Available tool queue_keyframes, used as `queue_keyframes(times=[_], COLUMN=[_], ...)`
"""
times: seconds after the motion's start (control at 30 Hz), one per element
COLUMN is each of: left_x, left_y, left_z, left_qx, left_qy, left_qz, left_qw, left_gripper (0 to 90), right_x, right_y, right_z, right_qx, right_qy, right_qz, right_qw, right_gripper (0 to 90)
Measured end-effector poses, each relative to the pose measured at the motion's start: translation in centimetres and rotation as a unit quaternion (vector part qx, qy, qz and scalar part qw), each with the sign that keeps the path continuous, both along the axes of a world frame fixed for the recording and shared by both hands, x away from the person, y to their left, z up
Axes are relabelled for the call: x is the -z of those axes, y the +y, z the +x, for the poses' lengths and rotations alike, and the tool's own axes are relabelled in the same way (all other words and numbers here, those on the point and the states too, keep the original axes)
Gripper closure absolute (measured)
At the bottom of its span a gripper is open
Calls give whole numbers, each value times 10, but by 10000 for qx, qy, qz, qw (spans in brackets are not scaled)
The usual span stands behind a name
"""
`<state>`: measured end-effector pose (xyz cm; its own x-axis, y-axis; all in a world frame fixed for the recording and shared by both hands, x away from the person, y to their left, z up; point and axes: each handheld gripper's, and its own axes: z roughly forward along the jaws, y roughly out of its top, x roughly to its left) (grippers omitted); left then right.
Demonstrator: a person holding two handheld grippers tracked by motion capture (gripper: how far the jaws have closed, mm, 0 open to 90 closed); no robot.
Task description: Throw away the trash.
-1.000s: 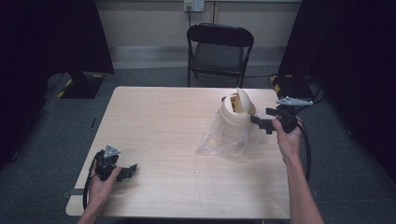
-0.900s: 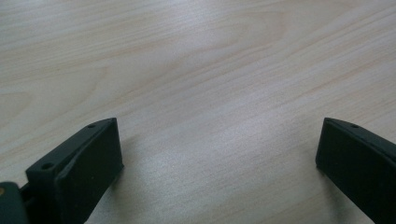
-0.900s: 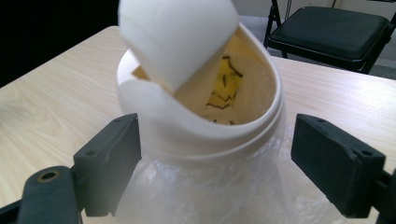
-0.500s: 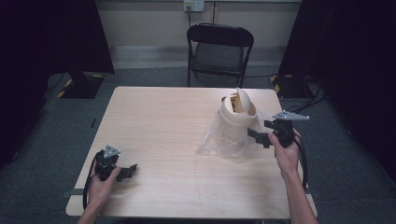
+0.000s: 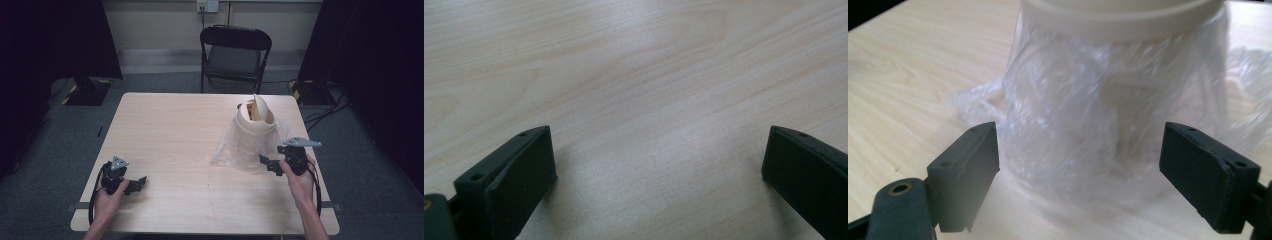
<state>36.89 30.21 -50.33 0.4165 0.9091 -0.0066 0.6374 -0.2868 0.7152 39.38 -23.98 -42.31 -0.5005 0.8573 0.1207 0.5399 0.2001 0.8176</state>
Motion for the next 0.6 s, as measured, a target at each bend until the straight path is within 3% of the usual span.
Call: queue_keyframes(times=[0.6], left_x=[0], left_y=[0], left_z=[-1], left_qx=[-5], left_qy=[3], left_qz=[-14], left_qw=[10000], left_gripper=[2], right_x=[49], right_y=[15], right_z=[-27], right_qx=[-29], right_qy=[458], right_qz=[-367], right_qw=[9983], right_gripper=[157])
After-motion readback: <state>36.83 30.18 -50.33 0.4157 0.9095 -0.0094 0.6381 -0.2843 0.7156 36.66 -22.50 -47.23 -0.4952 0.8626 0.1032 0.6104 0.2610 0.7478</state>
